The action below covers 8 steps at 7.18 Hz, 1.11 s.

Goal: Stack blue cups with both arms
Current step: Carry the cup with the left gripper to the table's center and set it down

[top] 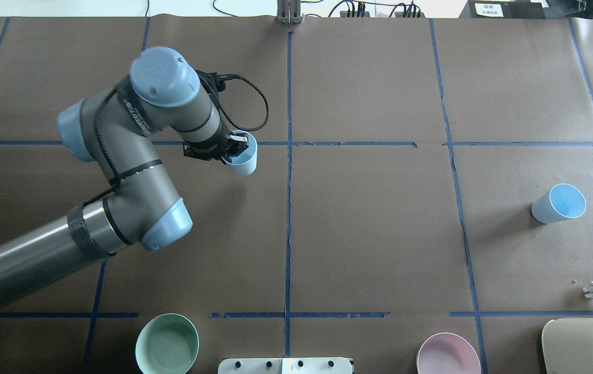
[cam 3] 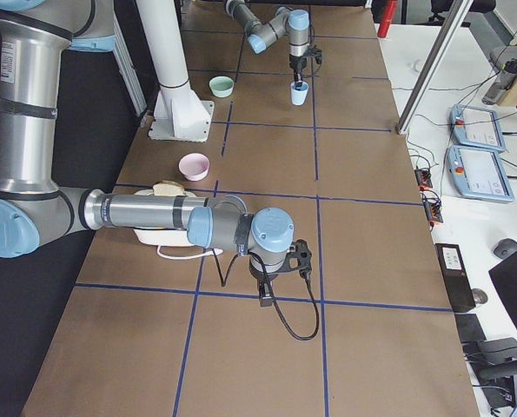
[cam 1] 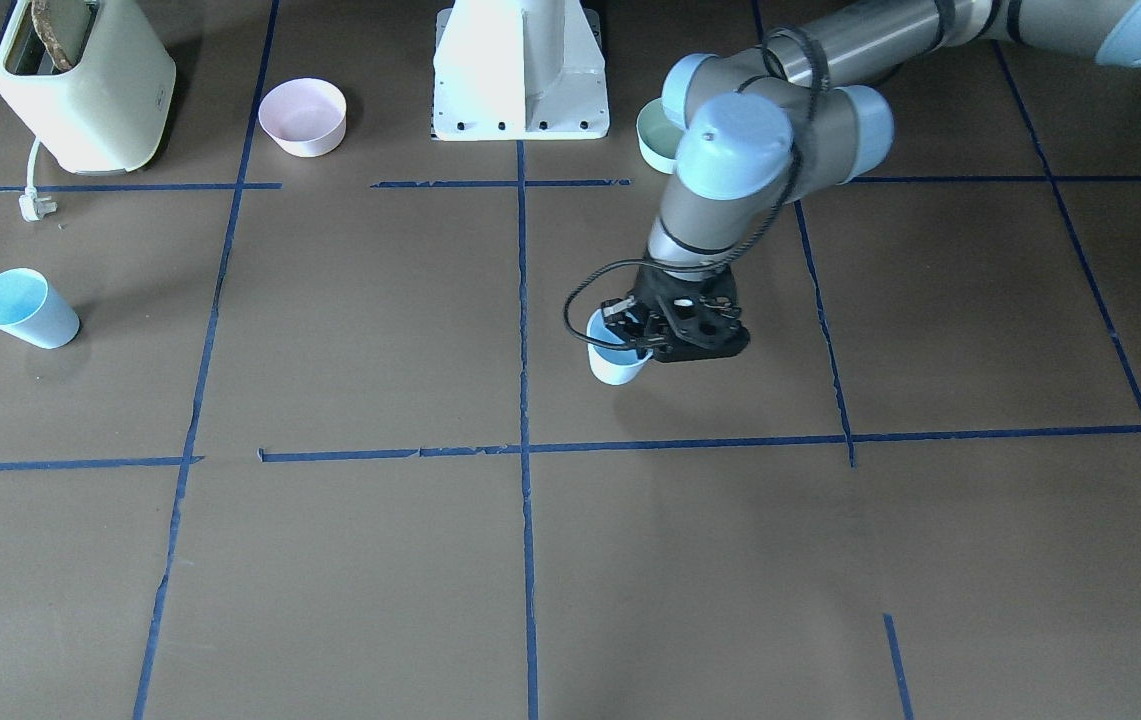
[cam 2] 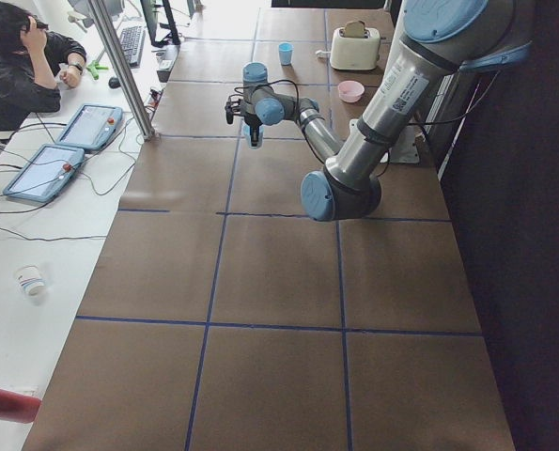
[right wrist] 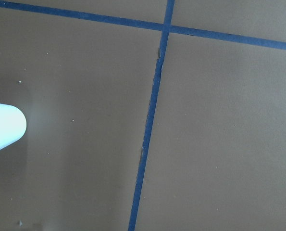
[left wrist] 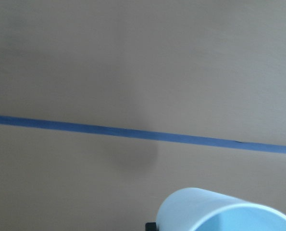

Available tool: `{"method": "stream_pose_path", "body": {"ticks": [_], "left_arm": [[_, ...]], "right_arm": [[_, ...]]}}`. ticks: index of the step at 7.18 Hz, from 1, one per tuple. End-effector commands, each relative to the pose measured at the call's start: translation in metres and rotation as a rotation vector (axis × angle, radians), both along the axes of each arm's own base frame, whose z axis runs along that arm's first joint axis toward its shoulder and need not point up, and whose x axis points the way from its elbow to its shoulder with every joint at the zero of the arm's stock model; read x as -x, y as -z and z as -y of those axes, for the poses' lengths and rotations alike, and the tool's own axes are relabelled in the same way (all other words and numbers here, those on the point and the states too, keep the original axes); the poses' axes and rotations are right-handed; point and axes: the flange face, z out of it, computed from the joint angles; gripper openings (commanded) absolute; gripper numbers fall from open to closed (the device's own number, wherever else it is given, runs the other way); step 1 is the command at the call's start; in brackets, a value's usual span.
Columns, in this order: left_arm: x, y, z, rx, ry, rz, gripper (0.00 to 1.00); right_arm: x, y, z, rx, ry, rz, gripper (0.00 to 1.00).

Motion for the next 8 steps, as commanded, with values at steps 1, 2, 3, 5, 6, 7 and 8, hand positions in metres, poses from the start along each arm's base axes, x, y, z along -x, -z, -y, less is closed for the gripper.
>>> {"method": "stream_pose_path", "body": {"ticks": [1, 2, 3, 5, 6, 7, 8], "left_arm": [[-0.064, 0.022, -0.052, -0.023, -0.026, 0.006, 0.02], [-0.069, 0.025, -0.057, -0.024, -0.035, 0.001, 0.04], [-0.075, 0.027, -0.065, -0.023, -0.047, -0.002, 0.16], [-0.076, 0.028, -0.066, -0.032, -0.055, -0.002, 0.99], [-0.072, 0.031, -0.068, -0.034, -0.054, -0.003, 1.00], [-0.048, 0.039, -0.059, -0.038, -0.035, -0.009, 1.00], [-0.005, 0.056, -0.048, -0.032, -0.068, 0.028, 1.00]], "right_arm": [[0.000, -0.001, -0.001, 0.002, 0.000, 0.000, 1.00], [0.000, 0.000, 0.000, 0.000, 0.000, 0.000, 1.00], [0.000, 0.000, -0.001, 0.000, 0.000, 0.000, 1.00], [0.000, 0.001, 0.002, -0.001, -0.002, 0.001, 1.00], [0.000, 0.002, 0.002, -0.009, 0.004, 0.002, 1.00], [0.000, 0.007, 0.007, -0.073, -0.001, 0.001, 1.00], [0.000, 0.007, 0.008, -0.103, -0.001, -0.001, 1.00]]}}
